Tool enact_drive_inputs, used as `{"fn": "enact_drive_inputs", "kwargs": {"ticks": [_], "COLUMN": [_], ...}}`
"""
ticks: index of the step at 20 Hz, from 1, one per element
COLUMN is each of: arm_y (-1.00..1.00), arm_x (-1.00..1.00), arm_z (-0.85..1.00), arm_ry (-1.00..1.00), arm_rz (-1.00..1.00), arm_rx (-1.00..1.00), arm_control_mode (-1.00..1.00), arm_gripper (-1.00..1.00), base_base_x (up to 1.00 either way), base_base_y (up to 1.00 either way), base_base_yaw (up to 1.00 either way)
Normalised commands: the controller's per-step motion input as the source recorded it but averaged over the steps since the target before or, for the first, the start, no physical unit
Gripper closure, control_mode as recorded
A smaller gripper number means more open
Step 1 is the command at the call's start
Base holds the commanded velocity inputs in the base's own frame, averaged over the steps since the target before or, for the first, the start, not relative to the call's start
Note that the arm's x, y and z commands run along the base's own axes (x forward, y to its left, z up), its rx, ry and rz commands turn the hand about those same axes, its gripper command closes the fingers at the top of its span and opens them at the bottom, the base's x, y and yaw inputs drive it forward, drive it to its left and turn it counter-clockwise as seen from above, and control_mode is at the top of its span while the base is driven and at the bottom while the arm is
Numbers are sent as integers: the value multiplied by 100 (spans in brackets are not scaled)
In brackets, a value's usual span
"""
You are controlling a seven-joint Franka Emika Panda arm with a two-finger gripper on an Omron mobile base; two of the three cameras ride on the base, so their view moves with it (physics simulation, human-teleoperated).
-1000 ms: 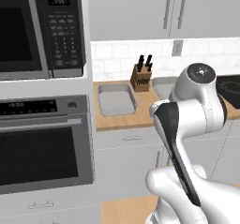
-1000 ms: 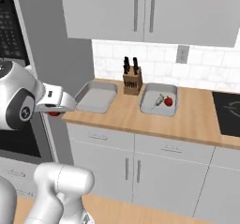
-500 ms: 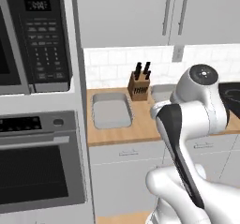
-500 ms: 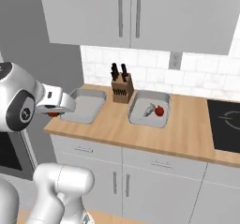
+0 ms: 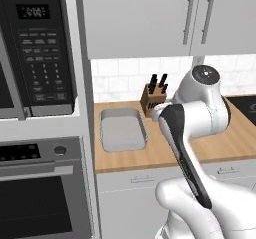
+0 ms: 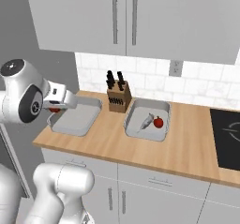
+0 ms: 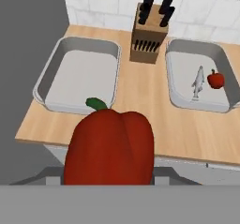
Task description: Place one bell pepper and one fish in each tupperware on the nearby counter, to pack two identical lunches.
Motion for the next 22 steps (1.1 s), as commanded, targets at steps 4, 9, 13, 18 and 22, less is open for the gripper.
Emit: {"fn": "enact_drive_inputs", "kwargs": {"ticks": [4,9,13,18,22], "arm_y": [43,26,9,10,38], "arm_x": [100,100,100,100,100], "arm_z": [-68,-66,-73,-32,-34], "arm_ry": [5,10,20,23,13], "arm_rz": [3,0,0,1,0], "arm_rx": [21,1,0,0,-2], "arm_control_mode": [-100,-100,-100,-100,-100], "arm_gripper": [100,100,100,100,100], "base_base_x": [0,0,0,0,0], "base_base_y": [0,0,0,0,0], "base_base_yaw": [0,0,0,0,0]}}
